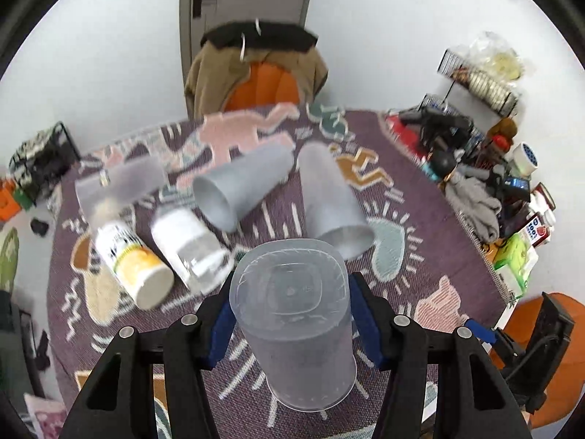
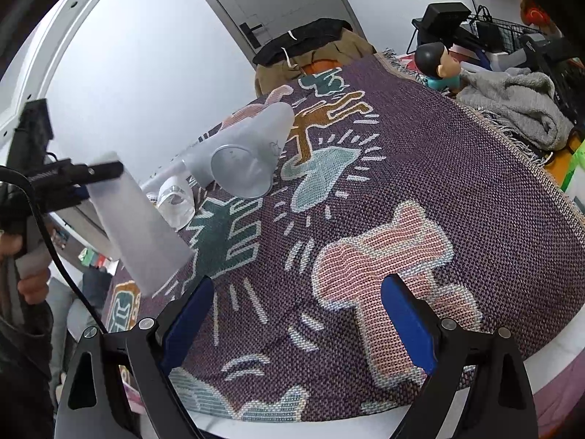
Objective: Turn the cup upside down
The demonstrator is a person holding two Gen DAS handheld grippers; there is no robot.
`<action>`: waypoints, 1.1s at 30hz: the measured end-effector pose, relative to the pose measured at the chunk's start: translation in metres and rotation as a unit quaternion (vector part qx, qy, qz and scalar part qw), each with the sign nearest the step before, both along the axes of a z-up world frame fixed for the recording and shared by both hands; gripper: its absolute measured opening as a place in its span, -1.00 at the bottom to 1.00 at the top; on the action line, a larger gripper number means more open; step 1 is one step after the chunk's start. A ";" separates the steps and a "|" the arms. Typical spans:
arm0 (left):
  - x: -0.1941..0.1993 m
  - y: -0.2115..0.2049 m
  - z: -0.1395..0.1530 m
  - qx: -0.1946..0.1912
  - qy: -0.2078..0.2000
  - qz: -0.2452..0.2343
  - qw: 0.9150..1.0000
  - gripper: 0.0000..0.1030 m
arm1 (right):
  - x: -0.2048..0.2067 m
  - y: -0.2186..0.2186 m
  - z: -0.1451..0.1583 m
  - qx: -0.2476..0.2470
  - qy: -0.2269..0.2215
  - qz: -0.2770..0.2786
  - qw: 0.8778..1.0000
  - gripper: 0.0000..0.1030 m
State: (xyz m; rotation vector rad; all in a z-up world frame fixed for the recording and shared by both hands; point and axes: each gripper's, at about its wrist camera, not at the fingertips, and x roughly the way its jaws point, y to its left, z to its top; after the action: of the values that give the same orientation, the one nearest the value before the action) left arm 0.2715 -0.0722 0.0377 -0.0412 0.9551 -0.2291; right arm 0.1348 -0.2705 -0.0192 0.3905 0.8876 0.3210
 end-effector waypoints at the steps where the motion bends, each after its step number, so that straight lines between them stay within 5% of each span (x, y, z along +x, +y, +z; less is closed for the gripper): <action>1: -0.002 0.000 0.003 0.001 -0.008 -0.001 1.000 0.15 | 0.000 0.001 0.001 -0.001 0.000 0.001 1.000 0.82; 8: -0.024 -0.003 0.021 0.043 -0.088 -0.013 0.995 0.15 | -0.001 0.009 0.002 -0.008 -0.006 0.006 1.000 0.81; 19: -0.039 -0.010 0.000 0.073 -0.158 -0.031 0.984 0.15 | -0.001 0.015 -0.003 -0.014 -0.002 0.011 1.000 0.81; 33: -0.062 -0.033 -0.049 0.116 -0.183 -0.068 0.974 0.17 | -0.001 0.010 -0.005 -0.009 -0.004 0.011 1.000 0.82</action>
State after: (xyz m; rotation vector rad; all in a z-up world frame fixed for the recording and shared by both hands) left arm 0.2090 -0.1055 -0.0111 0.2745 0.6112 -0.2389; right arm 0.1339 -0.2609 -0.0245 0.3632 0.8868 0.3356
